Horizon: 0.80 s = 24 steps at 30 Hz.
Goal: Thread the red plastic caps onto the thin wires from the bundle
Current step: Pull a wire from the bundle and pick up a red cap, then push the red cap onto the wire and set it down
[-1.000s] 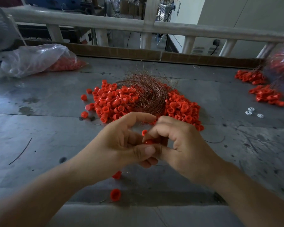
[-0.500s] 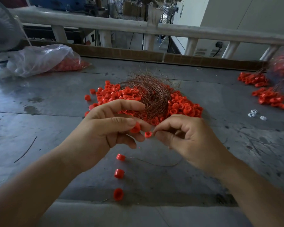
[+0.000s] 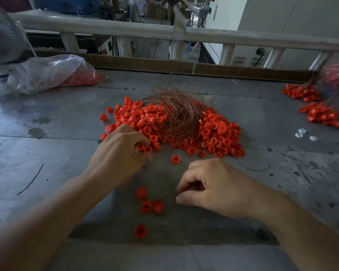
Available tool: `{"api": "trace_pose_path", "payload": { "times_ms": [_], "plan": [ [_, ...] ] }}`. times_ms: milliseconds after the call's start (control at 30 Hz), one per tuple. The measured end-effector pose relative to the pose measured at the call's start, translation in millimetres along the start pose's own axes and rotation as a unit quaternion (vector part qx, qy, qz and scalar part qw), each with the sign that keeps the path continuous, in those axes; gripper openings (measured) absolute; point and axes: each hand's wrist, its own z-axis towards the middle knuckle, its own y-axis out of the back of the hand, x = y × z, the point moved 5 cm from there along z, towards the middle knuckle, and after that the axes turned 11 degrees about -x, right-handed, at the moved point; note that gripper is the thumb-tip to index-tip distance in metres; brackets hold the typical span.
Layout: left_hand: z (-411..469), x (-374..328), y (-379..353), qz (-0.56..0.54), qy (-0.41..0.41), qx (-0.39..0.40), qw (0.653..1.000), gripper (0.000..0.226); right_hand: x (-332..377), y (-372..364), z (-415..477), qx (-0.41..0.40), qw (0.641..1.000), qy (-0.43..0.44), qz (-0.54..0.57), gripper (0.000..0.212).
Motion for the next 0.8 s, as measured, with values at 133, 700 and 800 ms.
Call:
{"api": "trace_pose_path", "payload": {
  "times_ms": [133,700,800],
  "plan": [
    [3,0,-5,0.026,-0.021,0.005,0.999,0.017,-1,2,3,0.008,1.000,-0.016,0.017,0.022],
    [-13,-30,3,-0.070,-0.086,0.025,0.994,0.014,-33,47,10,-0.206,0.971,-0.111,-0.050,0.012],
    [-15,-33,2,-0.074,-0.098,0.032,0.992,0.016,-33,41,8,-0.142,0.983,-0.101,-0.058,0.008]
  ]
}}
